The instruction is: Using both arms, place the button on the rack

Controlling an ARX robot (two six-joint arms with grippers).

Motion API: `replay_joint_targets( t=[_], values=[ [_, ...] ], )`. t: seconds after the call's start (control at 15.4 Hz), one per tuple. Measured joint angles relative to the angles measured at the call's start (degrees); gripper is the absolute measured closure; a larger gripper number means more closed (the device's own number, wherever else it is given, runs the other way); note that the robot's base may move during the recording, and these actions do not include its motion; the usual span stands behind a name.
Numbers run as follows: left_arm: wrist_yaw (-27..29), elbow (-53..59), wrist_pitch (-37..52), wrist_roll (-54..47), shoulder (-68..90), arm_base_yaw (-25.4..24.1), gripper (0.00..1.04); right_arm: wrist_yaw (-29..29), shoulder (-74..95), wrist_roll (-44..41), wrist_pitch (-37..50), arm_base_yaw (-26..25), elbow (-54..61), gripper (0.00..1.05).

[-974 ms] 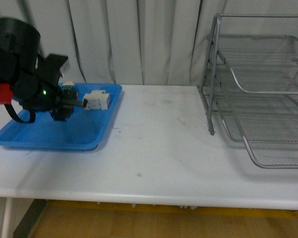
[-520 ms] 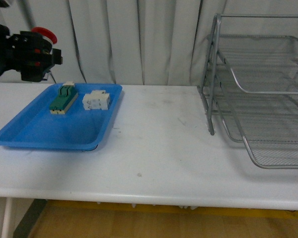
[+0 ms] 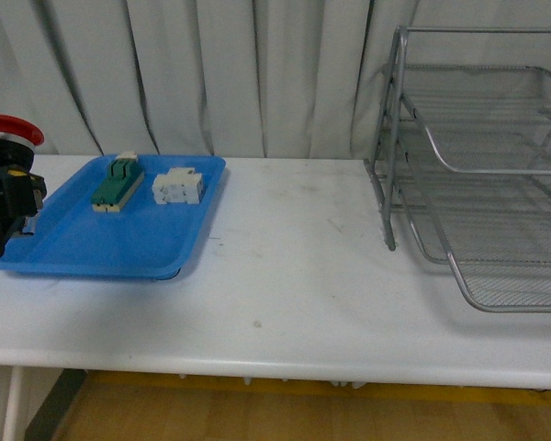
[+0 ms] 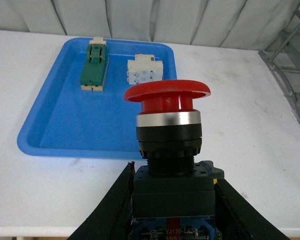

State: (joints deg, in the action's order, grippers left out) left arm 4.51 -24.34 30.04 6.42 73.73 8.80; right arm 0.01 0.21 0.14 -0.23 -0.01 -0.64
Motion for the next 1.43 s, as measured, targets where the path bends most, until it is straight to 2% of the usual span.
replay_joint_targets(
  t=[1.1,1.43],
  values=[
    [0.48,1.55,0.50,1.60,0.09,1.73,0.69,0.00,0.02,-0.02,0.00,0.00,0.00,0.06],
    [1.29,-3.41,0.96,3.39,6.19,9.01,0.69,0.13,0.02,-0.02,0.00,0.00,0.00,0.06]
  ],
)
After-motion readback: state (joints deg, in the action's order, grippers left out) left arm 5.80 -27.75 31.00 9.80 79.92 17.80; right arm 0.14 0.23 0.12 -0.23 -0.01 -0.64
